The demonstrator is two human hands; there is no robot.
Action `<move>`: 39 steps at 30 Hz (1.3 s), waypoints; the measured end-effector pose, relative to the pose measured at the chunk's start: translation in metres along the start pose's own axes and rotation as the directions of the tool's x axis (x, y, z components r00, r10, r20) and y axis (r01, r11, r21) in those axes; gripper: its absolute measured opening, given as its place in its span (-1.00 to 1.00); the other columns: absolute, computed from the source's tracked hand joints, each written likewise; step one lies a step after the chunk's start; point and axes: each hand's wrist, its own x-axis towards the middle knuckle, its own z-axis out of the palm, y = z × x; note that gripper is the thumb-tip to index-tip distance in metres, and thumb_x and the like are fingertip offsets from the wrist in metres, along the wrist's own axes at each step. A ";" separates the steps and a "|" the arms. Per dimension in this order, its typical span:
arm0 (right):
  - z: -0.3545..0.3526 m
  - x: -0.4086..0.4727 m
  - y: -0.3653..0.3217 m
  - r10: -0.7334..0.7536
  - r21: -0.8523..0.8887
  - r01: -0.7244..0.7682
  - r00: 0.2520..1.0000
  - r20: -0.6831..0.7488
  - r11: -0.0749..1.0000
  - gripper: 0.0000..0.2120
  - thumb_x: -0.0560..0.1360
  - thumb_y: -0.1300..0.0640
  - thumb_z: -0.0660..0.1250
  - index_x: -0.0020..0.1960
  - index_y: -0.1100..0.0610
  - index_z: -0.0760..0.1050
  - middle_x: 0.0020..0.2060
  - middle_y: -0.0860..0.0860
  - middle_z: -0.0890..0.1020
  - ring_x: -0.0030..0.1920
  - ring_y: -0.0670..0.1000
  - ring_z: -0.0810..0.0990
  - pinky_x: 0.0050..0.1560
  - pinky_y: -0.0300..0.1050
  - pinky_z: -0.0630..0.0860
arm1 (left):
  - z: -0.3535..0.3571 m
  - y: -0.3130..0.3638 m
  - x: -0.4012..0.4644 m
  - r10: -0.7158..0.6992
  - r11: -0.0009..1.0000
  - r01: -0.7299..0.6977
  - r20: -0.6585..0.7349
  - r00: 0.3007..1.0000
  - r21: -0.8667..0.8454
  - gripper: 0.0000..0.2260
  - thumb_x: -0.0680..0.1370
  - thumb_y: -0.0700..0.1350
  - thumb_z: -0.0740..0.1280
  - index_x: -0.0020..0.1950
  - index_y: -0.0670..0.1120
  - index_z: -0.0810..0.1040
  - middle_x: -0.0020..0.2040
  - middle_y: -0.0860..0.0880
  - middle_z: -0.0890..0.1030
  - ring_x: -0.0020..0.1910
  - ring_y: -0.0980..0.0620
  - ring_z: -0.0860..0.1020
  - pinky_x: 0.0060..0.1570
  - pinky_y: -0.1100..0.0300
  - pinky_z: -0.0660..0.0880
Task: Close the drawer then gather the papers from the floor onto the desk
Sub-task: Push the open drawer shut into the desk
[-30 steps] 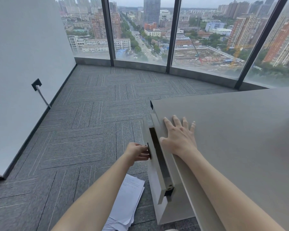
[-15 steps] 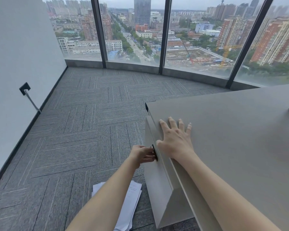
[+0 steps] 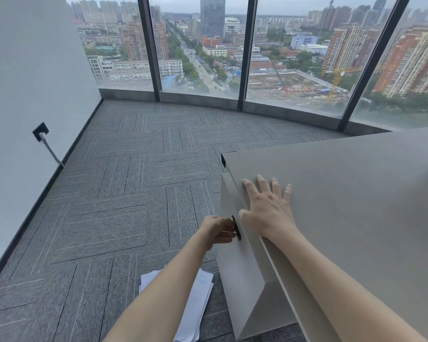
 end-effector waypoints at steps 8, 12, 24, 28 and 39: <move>0.001 0.000 0.001 -0.001 0.011 0.001 1.000 -0.004 1.000 -0.22 0.37 -0.08 0.20 0.57 -0.11 0.08 0.62 0.08 0.07 0.60 0.27 -0.08 0.51 0.40 -0.20 | 0.004 0.003 0.006 -0.093 0.988 0.096 -0.034 0.995 0.120 -0.79 0.47 -0.13 0.24 -0.38 -0.06 0.41 -0.54 0.03 0.33 -0.62 0.09 0.20 -0.54 0.37 0.12; 0.001 0.001 0.001 0.000 0.015 0.000 1.000 -0.009 1.000 -0.22 0.37 -0.09 0.20 0.57 -0.11 0.08 0.62 0.08 0.06 0.60 0.28 -0.08 0.52 0.39 -0.20 | 0.004 0.006 0.009 -0.247 0.969 0.247 0.071 0.966 0.007 -0.70 0.53 -0.15 0.14 -0.42 -0.05 0.33 -0.63 0.09 0.26 -0.70 0.15 0.16 -0.67 0.39 0.06; 0.002 0.000 0.002 0.004 0.017 -0.004 1.000 -0.014 1.000 -0.23 0.36 -0.11 0.21 0.55 -0.12 0.10 0.61 0.09 0.09 0.60 0.28 -0.06 0.52 0.38 -0.22 | 0.010 0.017 0.003 -0.378 0.926 0.376 0.064 0.924 0.032 -0.70 0.55 -0.07 0.11 -0.37 -0.07 0.36 -0.58 0.04 0.37 -0.67 0.10 0.31 -0.60 0.41 0.22; 0.000 -0.002 0.000 0.008 0.015 -0.008 1.000 0.002 1.000 -0.23 0.36 -0.12 0.22 0.56 -0.12 0.11 0.61 0.08 0.10 0.60 0.26 -0.04 0.53 0.37 -0.20 | 0.004 0.025 -0.015 -0.295 0.941 0.292 -0.007 0.955 0.170 -0.60 0.61 0.08 0.05 -0.21 -0.19 0.45 -0.34 -0.12 0.49 -0.43 -0.03 0.46 -0.38 0.25 0.42; -0.010 -0.020 -0.017 0.066 0.003 -0.066 0.997 0.050 0.998 -0.38 0.47 -0.01 0.26 0.52 0.05 0.27 0.56 0.20 0.21 0.57 0.28 0.10 0.56 0.28 -0.04 | -0.073 0.032 -0.120 0.209 0.604 -0.067 -0.077 0.975 0.794 -0.71 0.64 0.01 0.13 -0.01 -0.19 0.48 -0.06 -0.19 0.59 -0.11 -0.17 0.61 -0.05 -0.02 0.62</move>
